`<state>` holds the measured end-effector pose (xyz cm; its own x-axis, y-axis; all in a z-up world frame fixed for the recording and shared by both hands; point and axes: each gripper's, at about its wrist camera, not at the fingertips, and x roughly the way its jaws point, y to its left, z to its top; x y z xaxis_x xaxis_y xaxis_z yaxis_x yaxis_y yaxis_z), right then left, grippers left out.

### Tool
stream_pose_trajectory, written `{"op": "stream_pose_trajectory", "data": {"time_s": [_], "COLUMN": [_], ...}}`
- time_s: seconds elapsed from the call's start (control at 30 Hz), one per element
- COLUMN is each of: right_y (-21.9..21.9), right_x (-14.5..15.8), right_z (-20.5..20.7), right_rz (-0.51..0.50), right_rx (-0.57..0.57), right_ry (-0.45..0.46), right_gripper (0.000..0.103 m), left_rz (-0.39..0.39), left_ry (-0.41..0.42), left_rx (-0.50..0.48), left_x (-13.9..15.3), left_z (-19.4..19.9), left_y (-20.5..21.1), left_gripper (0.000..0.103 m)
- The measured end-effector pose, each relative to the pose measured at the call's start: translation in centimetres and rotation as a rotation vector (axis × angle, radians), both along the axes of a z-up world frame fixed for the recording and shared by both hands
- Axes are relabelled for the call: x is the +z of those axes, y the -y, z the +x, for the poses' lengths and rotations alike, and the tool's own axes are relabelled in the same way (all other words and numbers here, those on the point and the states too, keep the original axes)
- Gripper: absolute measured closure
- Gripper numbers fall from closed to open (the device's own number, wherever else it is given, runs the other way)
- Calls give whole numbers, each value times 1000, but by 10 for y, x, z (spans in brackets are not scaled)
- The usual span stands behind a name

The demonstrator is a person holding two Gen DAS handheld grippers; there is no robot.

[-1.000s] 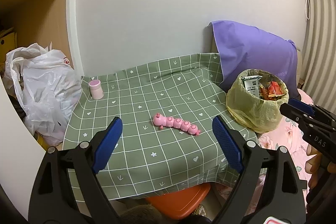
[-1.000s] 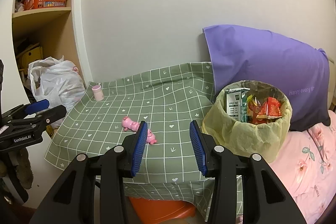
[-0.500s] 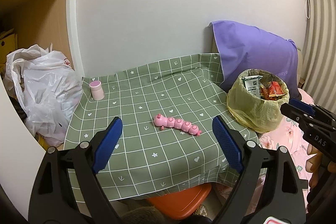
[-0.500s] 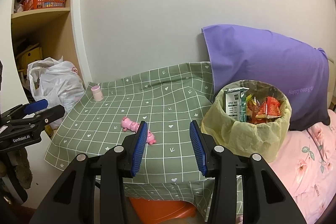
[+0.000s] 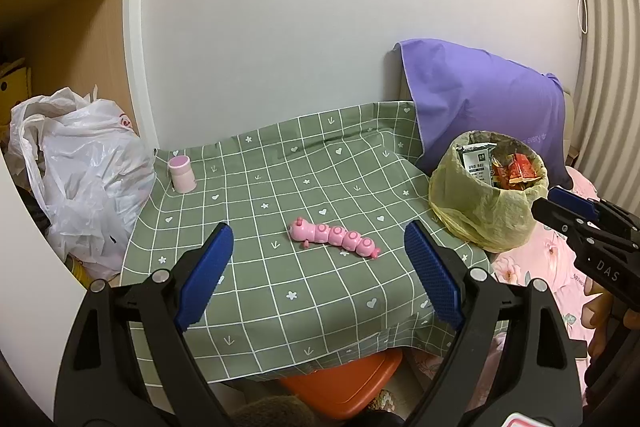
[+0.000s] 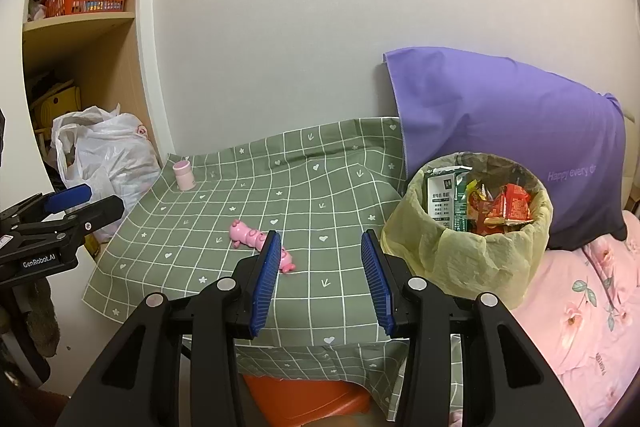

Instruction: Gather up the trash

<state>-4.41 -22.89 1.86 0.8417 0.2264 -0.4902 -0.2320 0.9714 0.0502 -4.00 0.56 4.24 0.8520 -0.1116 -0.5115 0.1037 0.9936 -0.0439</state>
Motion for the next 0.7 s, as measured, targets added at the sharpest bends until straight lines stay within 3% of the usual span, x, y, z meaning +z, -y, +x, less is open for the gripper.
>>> {"op": "stream_pose_trajectory", "data": {"time_s": [0.7], "right_y": [-7], "right_x": [1], "right_z": [3], "right_rz": [-6], "right_rx": [-1], "right_ry": [1], "right_gripper": [63], "left_rz": [-1], "left_ry": [8], "left_rx": [-3], "left_x": [-2], "left_z": [3], "left_y": [-5], "left_gripper": [20]}}
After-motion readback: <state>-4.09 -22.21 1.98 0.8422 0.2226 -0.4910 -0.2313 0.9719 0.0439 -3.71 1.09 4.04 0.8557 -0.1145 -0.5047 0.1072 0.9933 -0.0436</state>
